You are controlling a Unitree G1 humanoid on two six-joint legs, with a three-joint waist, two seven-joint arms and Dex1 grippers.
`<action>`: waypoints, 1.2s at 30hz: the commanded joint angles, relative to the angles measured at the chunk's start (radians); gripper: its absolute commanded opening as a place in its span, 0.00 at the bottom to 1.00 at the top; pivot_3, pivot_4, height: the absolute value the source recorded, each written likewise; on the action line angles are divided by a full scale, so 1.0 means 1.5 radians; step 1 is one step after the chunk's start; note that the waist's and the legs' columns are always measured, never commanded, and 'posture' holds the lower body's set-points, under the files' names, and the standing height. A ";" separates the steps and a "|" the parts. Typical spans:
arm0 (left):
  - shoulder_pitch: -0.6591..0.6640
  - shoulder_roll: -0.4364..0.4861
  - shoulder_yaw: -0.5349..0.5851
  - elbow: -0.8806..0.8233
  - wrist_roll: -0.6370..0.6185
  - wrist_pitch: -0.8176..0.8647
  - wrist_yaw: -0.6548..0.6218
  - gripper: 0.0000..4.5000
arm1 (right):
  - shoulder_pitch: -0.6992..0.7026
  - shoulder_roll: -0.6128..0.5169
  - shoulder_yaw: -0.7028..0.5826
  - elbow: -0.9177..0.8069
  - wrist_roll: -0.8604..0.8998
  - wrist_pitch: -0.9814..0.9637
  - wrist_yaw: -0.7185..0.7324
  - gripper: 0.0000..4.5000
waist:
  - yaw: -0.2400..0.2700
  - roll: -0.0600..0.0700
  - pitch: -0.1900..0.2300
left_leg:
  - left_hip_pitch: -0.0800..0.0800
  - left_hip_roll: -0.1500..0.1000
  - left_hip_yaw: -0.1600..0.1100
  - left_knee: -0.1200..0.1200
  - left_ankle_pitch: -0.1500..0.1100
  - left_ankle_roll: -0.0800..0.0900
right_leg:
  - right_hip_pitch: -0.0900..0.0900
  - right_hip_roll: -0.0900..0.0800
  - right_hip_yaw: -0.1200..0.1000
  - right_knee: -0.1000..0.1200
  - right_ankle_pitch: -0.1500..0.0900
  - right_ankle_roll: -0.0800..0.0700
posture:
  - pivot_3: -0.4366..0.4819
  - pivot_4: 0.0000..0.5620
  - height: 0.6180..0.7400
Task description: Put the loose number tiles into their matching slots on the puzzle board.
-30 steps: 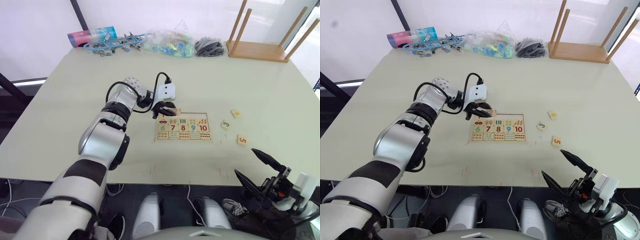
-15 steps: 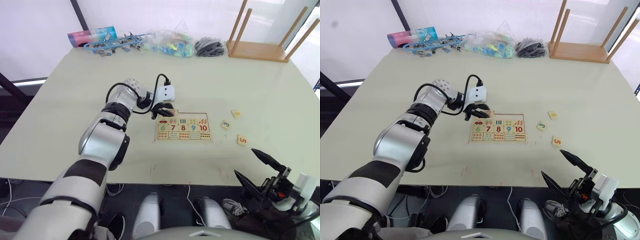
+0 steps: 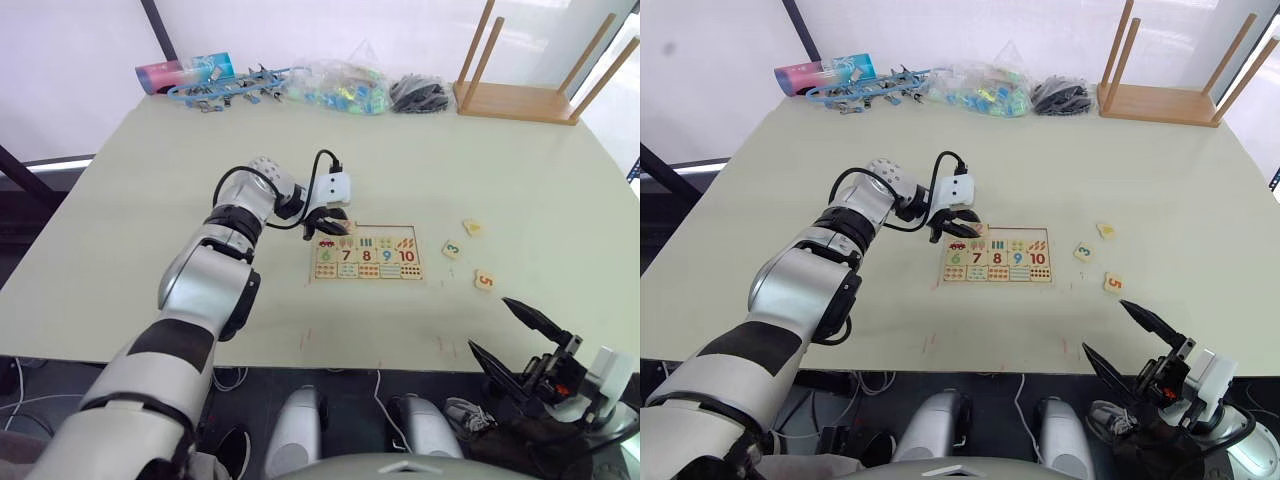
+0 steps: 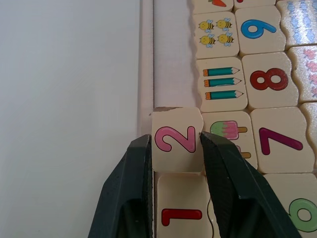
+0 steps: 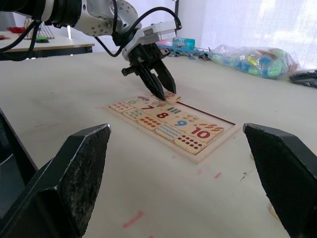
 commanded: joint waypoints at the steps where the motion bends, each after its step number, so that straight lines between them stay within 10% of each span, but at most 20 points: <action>1: -0.004 0.000 0.016 -0.005 -0.005 -0.005 -0.007 0.21 | 0.008 -0.005 -0.003 -0.011 0.004 -0.015 0.001 1.00 | 0.000 0.000 0.000 | 0.000 0.000 0.000 0.000 0.000 0.000 | 0.000 0.000 0.000 0.000 0.000 0.000 | 0.48 0.27 0.98; 8: -0.004 0.001 0.014 -0.005 -0.002 -0.005 -0.005 0.21 | 0.010 -0.004 -0.004 -0.010 0.003 -0.017 0.001 1.00 | 0.000 0.000 0.000 | 0.000 0.000 0.000 0.000 0.000 0.000 | 0.000 0.000 0.000 0.000 0.000 0.000 | 0.48 0.27 0.98; 16: -0.008 0.001 0.014 -0.005 -0.001 -0.004 -0.006 0.99 | 0.007 -0.006 -0.001 -0.009 0.004 -0.019 -0.001 1.00 | 0.000 0.000 0.000 | 0.000 0.000 0.000 0.000 0.000 0.000 | 0.000 0.000 0.000 0.000 0.000 0.000 | 0.48 0.27 0.98; 29: -0.028 -0.006 0.082 -0.003 -0.053 0.032 0.009 0.99 | 0.006 -0.008 0.001 -0.008 0.003 -0.018 -0.004 1.00 | 0.000 0.000 0.000 | 0.000 0.000 0.000 0.000 0.000 0.000 | 0.000 0.000 0.000 0.000 0.000 0.000 | 0.48 0.27 0.98; 36: -0.032 -0.013 0.123 0.001 -0.065 0.058 0.068 0.47 | 0.003 -0.008 0.004 -0.008 0.002 -0.019 -0.006 1.00 | -0.001 0.000 0.000 | 0.000 0.000 0.000 0.000 0.000 0.000 | 0.000 0.000 0.000 0.000 0.000 0.000 | 0.48 0.27 0.98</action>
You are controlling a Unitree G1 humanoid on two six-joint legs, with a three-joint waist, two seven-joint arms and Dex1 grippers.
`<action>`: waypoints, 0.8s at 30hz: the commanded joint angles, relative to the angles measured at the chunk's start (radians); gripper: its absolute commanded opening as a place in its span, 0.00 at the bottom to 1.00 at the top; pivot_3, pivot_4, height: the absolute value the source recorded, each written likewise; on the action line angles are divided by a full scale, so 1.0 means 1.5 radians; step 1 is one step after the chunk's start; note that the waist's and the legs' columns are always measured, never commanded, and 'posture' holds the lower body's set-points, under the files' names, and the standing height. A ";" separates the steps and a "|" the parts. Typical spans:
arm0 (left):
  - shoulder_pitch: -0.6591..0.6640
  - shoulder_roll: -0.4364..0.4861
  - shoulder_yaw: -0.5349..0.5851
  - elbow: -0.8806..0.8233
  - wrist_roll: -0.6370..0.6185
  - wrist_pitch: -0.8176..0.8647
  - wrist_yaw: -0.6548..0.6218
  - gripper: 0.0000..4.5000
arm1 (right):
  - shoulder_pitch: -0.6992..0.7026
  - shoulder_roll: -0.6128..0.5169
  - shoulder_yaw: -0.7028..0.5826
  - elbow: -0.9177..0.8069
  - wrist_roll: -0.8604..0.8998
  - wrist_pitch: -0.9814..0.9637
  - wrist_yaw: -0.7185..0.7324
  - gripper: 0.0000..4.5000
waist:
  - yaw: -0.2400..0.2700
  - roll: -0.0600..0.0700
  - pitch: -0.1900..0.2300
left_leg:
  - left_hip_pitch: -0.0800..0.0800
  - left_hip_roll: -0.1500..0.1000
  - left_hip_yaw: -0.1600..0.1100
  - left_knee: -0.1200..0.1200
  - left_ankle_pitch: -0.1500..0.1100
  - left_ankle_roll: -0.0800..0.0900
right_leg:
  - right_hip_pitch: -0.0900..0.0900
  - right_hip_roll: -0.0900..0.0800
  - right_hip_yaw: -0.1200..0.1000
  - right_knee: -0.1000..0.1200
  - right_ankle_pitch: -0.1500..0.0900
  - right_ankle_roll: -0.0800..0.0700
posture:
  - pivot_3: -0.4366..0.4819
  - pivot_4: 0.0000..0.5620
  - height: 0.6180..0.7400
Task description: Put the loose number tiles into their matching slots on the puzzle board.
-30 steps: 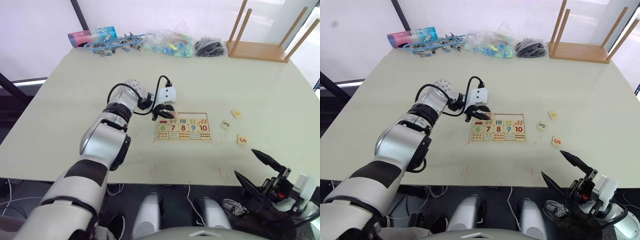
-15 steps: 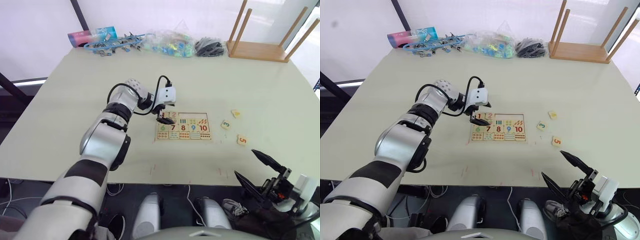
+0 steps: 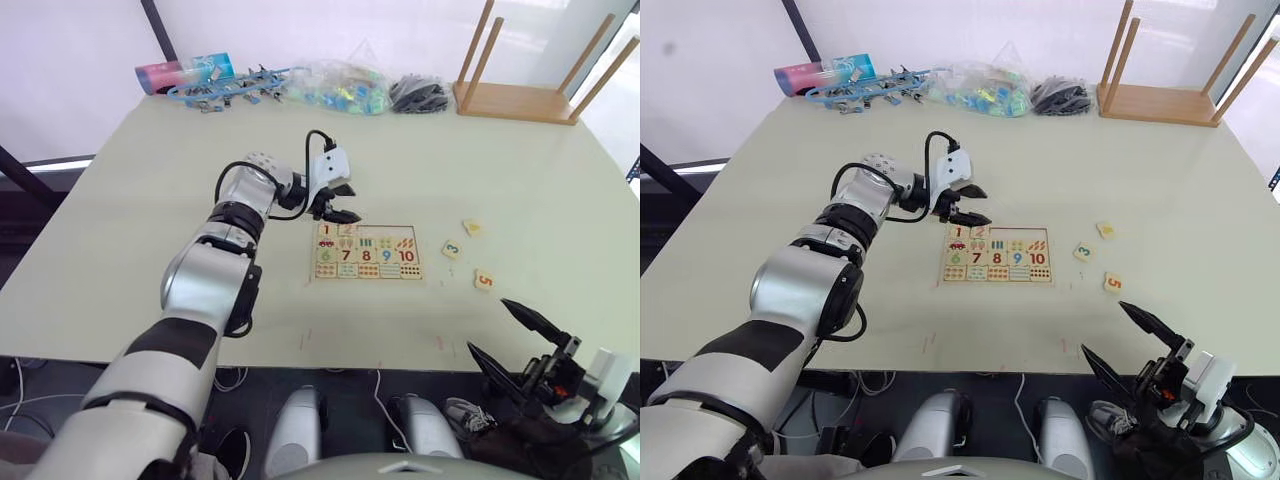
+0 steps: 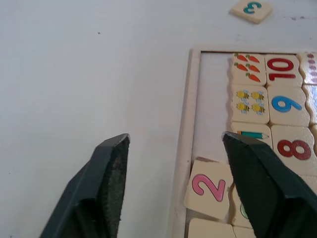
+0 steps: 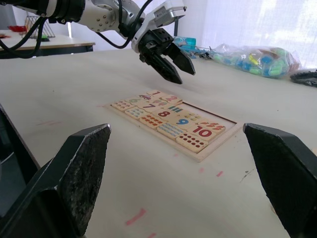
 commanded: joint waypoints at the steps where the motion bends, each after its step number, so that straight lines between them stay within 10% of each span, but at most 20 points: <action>1: -0.020 -0.001 0.021 0.001 -0.012 0.005 0.019 0.44 | 0.001 -0.005 -0.004 -0.012 0.005 -0.010 -0.003 1.00 | 0.000 0.000 0.000 | 0.000 0.000 0.000 0.000 0.000 0.000 | 0.000 0.000 0.000 0.000 0.000 0.000 | 0.48 0.27 0.98; 6: -0.019 0.001 0.007 0.005 0.011 -0.010 0.026 0.04 | -0.001 -0.004 -0.002 -0.013 0.004 -0.011 -0.007 1.00 | 0.000 0.000 0.000 | 0.000 0.000 0.000 0.000 0.000 0.000 | 0.000 0.000 0.000 0.000 0.000 0.000 | 0.48 0.27 0.98; 24: -0.012 -0.005 -0.028 0.020 0.084 -0.035 0.054 0.04 | 0.015 0.004 0.005 -0.021 -0.005 -0.025 -0.022 1.00 | 0.001 0.000 0.000 | 0.000 0.000 0.000 0.000 0.000 0.000 | 0.000 0.000 0.000 0.000 0.000 0.000 | 0.48 0.27 0.98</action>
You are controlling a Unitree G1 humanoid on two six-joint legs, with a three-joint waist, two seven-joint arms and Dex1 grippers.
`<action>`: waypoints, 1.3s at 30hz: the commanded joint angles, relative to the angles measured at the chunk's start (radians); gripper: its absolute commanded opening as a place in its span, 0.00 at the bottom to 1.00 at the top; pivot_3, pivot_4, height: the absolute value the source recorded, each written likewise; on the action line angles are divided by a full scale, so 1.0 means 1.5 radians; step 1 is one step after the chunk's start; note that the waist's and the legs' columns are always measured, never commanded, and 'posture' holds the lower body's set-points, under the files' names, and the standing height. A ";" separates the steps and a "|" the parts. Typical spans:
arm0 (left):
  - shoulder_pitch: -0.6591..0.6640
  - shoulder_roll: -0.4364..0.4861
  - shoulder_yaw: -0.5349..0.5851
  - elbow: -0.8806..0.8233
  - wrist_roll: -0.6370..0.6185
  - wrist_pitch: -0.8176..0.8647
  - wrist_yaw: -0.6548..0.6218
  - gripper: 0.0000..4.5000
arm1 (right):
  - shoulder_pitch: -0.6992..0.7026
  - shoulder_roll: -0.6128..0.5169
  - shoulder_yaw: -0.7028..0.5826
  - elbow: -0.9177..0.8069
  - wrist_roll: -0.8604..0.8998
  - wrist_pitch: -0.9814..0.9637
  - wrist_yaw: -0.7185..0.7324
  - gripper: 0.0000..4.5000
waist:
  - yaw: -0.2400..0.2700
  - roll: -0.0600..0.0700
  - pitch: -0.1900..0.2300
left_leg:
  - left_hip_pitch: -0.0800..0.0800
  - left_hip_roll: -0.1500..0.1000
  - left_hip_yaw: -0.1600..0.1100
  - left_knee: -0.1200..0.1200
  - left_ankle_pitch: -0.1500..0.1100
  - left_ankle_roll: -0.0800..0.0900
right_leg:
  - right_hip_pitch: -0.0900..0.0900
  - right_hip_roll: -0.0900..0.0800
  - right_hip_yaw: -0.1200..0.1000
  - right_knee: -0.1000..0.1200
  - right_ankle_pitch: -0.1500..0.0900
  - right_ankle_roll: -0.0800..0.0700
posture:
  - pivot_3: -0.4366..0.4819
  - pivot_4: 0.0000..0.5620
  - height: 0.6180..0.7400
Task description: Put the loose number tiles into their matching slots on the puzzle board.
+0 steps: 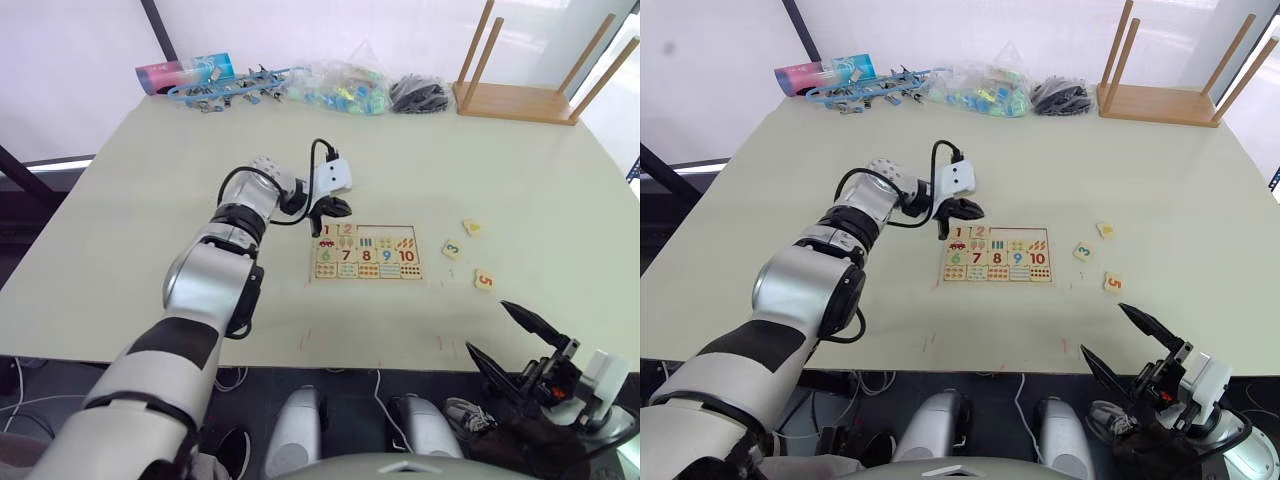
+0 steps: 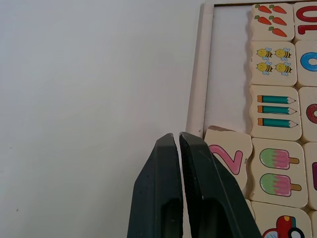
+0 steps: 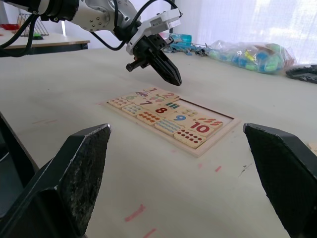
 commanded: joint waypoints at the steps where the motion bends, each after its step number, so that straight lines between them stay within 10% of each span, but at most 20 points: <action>1: -0.013 -0.002 -0.003 -0.005 0.008 -0.009 0.014 0.04 | 0.005 0.000 -0.001 -0.021 0.004 -0.017 -0.003 1.00 | 0.000 0.000 0.000 | 0.000 0.000 0.000 0.000 0.000 0.000 | 0.000 0.000 0.000 0.000 0.000 0.000 | 0.48 0.27 0.98; 39: -0.001 -0.012 -0.033 -0.002 0.067 -0.053 0.018 0.04 | 0.011 -0.001 0.011 -0.022 0.002 -0.028 -0.015 1.00 | 0.000 0.000 0.000 | 0.000 0.000 0.000 0.000 0.000 0.000 | 0.000 0.000 0.000 0.000 0.000 0.000 | 0.48 0.27 0.98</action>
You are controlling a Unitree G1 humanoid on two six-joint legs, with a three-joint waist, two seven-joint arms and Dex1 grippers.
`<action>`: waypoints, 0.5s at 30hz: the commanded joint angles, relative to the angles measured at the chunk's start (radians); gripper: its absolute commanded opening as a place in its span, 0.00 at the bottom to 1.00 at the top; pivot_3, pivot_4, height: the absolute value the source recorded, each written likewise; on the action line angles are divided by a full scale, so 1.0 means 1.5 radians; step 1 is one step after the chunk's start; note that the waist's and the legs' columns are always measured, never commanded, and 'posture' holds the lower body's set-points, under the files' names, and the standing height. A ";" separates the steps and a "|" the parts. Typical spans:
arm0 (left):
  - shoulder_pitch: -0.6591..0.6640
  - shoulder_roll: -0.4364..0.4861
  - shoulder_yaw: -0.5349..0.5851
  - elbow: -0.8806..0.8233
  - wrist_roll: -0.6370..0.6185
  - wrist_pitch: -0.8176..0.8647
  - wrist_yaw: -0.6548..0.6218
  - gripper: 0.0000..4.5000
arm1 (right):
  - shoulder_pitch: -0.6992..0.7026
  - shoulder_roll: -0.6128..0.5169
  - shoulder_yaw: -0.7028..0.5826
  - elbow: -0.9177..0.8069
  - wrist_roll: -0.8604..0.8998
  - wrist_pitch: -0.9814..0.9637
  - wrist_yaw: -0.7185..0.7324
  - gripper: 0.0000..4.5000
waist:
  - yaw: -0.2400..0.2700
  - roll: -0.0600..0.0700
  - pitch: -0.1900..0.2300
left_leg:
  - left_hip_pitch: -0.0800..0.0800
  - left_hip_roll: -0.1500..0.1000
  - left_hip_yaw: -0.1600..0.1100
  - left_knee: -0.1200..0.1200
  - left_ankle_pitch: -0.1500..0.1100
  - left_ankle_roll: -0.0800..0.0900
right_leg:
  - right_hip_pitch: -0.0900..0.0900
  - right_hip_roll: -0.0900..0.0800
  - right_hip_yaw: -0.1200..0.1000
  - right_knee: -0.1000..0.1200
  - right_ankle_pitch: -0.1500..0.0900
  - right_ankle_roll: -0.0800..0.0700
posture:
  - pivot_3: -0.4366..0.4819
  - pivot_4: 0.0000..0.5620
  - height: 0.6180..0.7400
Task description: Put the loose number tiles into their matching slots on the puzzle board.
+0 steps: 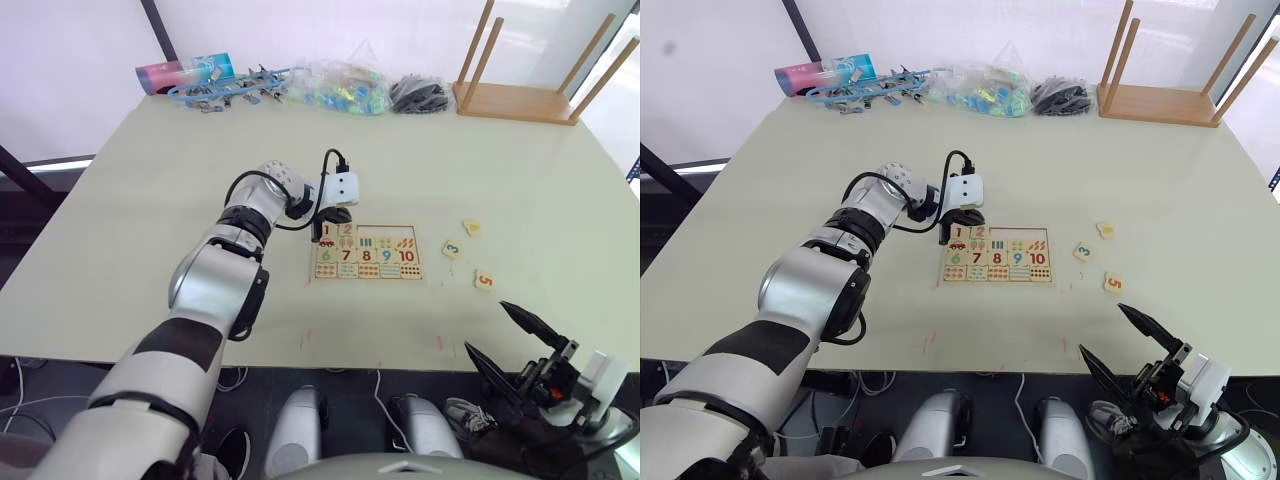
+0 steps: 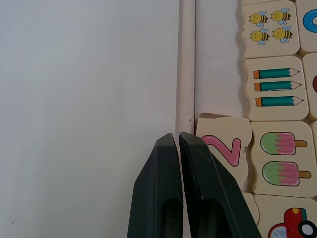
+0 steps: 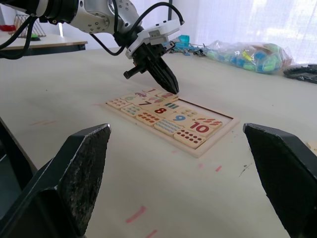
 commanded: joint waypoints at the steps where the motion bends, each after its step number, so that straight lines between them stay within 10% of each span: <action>1: -0.003 0.000 -0.002 -0.003 -0.003 -0.012 -0.005 0.04 | 0.004 0.000 0.000 -0.021 0.004 -0.017 0.000 1.00 | 0.000 0.000 0.000 | 0.000 0.000 0.000 0.000 0.000 0.000 | 0.000 0.000 0.000 0.000 0.000 0.000 | 0.48 0.27 0.98; 15: -0.003 0.002 -0.003 -0.002 -0.001 -0.017 -0.015 0.04 | 0.009 -0.003 0.005 -0.022 0.005 -0.020 -0.003 1.00 | 0.000 0.000 0.000 | 0.000 0.000 0.000 0.000 0.000 0.000 | 0.000 0.000 0.000 0.000 0.000 0.000 | 0.48 0.27 0.98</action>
